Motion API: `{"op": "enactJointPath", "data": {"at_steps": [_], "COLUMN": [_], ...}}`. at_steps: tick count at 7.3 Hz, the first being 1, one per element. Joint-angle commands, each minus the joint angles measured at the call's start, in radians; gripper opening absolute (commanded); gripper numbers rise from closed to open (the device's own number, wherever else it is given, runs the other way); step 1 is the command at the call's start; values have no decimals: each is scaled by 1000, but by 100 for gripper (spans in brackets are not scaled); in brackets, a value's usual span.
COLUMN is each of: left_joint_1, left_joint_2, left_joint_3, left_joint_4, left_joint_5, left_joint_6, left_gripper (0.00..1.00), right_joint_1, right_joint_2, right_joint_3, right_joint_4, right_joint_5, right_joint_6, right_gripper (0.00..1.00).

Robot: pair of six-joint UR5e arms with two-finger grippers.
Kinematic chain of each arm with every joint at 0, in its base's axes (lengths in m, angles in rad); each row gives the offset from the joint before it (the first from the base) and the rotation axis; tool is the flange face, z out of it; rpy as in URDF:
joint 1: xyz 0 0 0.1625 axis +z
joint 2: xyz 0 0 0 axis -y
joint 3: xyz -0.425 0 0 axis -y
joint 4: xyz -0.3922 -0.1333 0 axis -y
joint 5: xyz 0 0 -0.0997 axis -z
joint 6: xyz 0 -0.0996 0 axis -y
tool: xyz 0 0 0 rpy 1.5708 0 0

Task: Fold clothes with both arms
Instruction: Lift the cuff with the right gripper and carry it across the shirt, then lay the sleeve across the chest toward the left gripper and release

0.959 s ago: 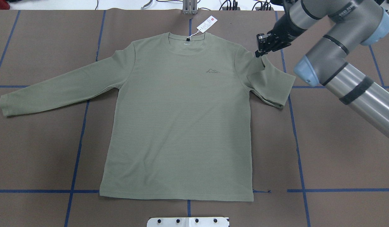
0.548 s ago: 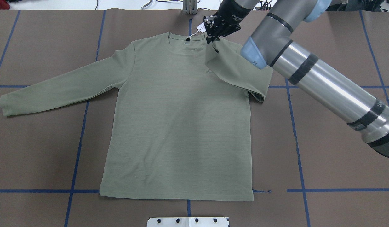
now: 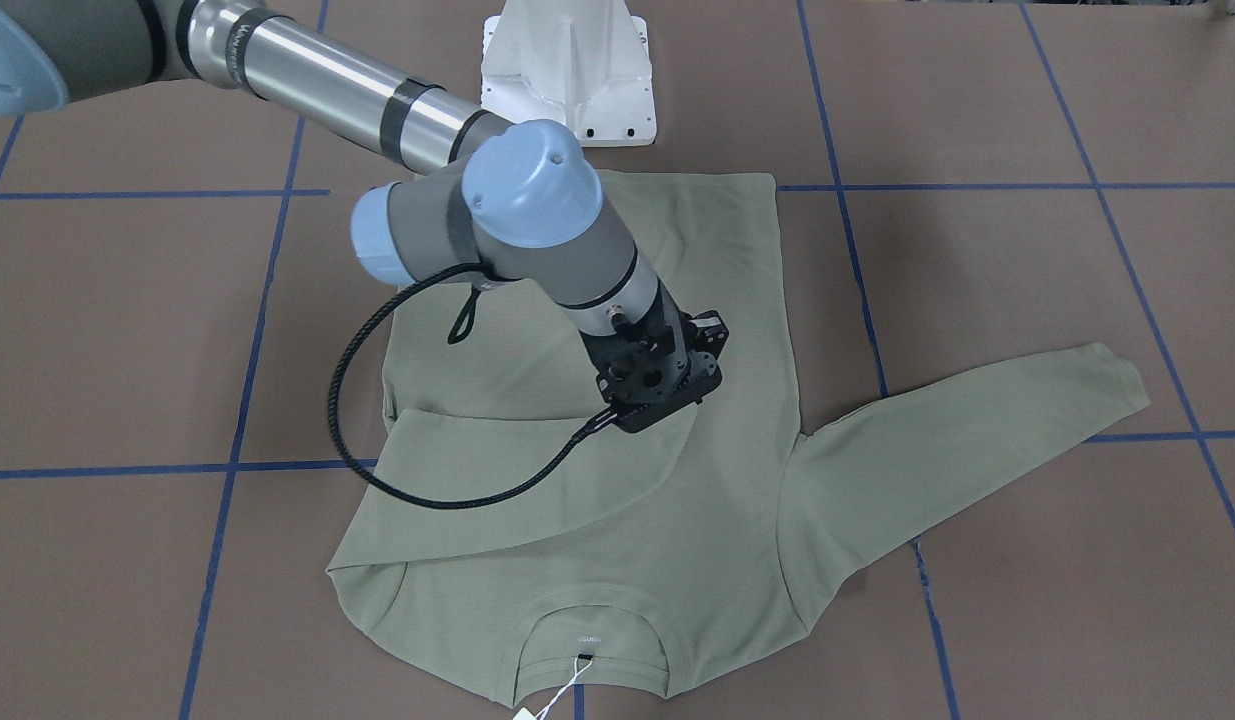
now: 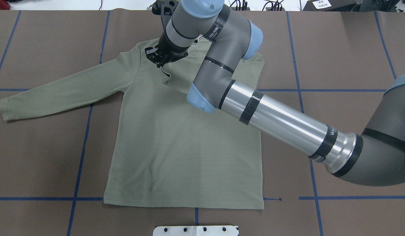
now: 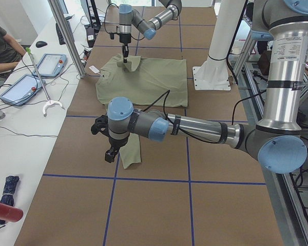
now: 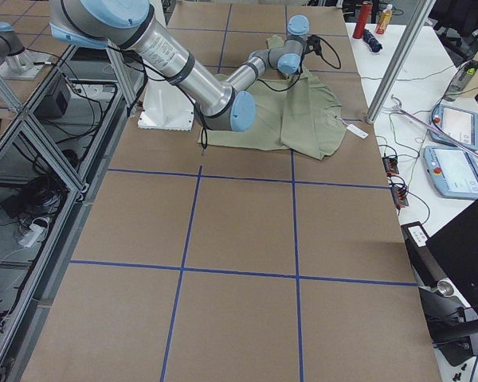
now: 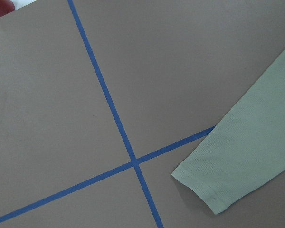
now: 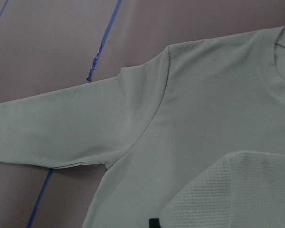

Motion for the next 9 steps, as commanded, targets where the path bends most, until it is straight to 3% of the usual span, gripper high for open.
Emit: {"op": "enactJointPath", "data": {"at_steps": [1,4,5,6,7,9], "left_joint_1": [0,0,0,0,0,0], "left_joint_2": [3,3,2,0,-1,2], "left_joint_3": [1,0,0,-2,-3,0], "left_joint_4": [0,0,0,0,0,-2], "left_joint_5": [0,0,0,0,-2,-3], "left_joint_6": [0,0,0,0,-1,-1], "left_gripper": [100,100,100,100,100,100], "right_joint_1": [-72,-109,-155,-231,-278,-278], "right_joint_2": [1,5,44,90,83,83], "right_joint_3": [-20,-20,-42,-89,-100,-103], "right_joint_4": [114,145,145,145,145,139], "right_joint_5": [-87,-141,-219,-373,-472,-482], "right_joint_6": [52,72,70,72,72,108], "right_gripper": [0,0,10,63,100,100]}}
